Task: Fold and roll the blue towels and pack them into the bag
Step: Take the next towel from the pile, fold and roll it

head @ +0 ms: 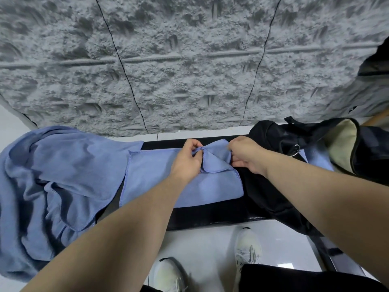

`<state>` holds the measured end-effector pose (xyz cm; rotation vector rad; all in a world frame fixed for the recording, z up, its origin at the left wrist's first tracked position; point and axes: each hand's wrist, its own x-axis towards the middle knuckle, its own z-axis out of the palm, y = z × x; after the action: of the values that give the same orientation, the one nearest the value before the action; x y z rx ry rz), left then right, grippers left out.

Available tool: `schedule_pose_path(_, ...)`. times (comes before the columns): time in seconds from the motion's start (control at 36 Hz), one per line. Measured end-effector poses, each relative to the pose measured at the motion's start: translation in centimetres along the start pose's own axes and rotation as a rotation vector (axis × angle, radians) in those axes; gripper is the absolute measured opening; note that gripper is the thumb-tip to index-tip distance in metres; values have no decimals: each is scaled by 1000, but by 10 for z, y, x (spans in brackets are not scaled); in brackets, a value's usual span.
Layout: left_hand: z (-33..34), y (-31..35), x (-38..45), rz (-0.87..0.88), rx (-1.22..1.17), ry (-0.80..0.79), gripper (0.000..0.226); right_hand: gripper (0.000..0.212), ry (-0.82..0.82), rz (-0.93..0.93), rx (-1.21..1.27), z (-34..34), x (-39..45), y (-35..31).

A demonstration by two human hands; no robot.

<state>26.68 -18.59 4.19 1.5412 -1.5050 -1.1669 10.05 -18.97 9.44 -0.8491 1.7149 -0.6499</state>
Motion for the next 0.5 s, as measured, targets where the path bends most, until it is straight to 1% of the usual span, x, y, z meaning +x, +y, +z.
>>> schedule_pose_path(0.06,0,1,0,-7,-5,-1,24,19,-19,9,31,0,1,4)
schedule_pose_path(0.11,-1,3,-1,-13,-19,-4,25,10,-35,16,54,0,0,6)
schedule_pose_path(0.14,-1,3,-1,-15,-26,-7,24,14,-37,11,51,1,-1,7)
schedule_pose_path(0.19,-2,4,-2,-18,-30,-16,23,44,-35,-1,36,1,1,8)
schedule_pose_path(0.22,-2,4,-3,-19,-35,-22,22,50,-37,-8,31,2,0,7)
schedule_pose_path(0.25,-2,4,-3,-18,-43,-29,22,49,-48,-13,19,3,0,6)
schedule_pose_path(0.33,-2,5,-4,-24,-76,-41,22,23,-95,13,-41,4,2,2)
schedule_pose_path(0.36,-2,6,-5,-25,-91,-40,22,18,-101,26,-58,4,1,0)
schedule_pose_path(0.5,-3,8,-8,-16,-146,-20,21,7,-127,21,-161,7,-1,-7)
